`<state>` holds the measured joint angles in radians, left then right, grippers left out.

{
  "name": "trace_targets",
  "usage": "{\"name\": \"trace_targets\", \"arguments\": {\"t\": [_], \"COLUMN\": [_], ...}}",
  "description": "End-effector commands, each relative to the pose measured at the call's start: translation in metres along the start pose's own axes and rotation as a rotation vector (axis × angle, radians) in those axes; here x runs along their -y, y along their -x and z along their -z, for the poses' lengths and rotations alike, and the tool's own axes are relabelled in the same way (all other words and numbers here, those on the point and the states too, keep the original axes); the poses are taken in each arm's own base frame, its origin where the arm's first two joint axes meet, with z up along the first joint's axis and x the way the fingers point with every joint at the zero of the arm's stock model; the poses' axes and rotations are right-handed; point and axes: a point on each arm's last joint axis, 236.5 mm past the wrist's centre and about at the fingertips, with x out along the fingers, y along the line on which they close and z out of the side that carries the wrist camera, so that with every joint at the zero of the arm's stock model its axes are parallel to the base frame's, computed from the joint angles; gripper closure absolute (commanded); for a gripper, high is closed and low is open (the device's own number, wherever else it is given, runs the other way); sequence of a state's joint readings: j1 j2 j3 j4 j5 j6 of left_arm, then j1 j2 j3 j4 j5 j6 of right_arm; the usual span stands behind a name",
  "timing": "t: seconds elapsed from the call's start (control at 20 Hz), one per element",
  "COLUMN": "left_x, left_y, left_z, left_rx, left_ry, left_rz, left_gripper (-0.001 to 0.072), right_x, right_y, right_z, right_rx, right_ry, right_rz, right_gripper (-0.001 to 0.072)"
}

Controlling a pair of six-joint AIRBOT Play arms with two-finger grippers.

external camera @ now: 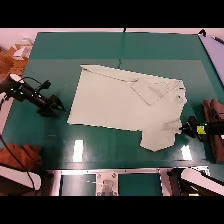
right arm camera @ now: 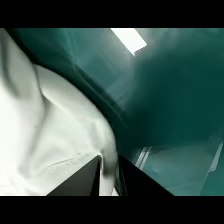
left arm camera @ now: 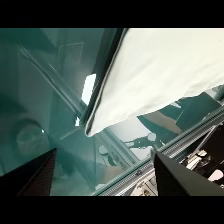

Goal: Fold the shirts.

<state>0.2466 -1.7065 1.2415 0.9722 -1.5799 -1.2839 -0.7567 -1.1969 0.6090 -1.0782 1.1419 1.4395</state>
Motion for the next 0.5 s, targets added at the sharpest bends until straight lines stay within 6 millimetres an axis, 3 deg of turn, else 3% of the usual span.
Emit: {"name": "trace_targets", "arguments": {"t": [0.0,0.15,0.3,0.4,0.45], "left_x": [-0.012,-0.019,-0.005,0.01,0.017], "left_y": [-0.02,-0.045,-0.052,-0.054,-0.058], "left_z": [0.008,0.004,-0.018,-0.029,-0.029], "left_rx": [0.008,0.06,0.175,0.218,0.214], "left_ry": [0.012,0.04,0.026,-0.015,-0.042], "left_rz": [-0.004,0.036,0.124,0.154,0.157], "left_gripper": [0.0032,0.0032,0.0033,0.0228,0.0228], "right_x": [0.003,-0.003,-0.013,-0.013,-0.013], "right_y": [0.0,0.0,0.001,0.001,0.001], "right_z": [0.015,0.014,0.01,0.01,0.009], "right_rx": [-0.035,-0.031,-0.015,-0.015,-0.013], "right_ry": [-0.028,-0.037,-0.038,-0.037,-0.036], "right_rz": [0.009,-0.013,-0.056,-0.056,-0.055], "right_gripper": [0.055,0.055,0.0551,0.0549,0.0545]}}
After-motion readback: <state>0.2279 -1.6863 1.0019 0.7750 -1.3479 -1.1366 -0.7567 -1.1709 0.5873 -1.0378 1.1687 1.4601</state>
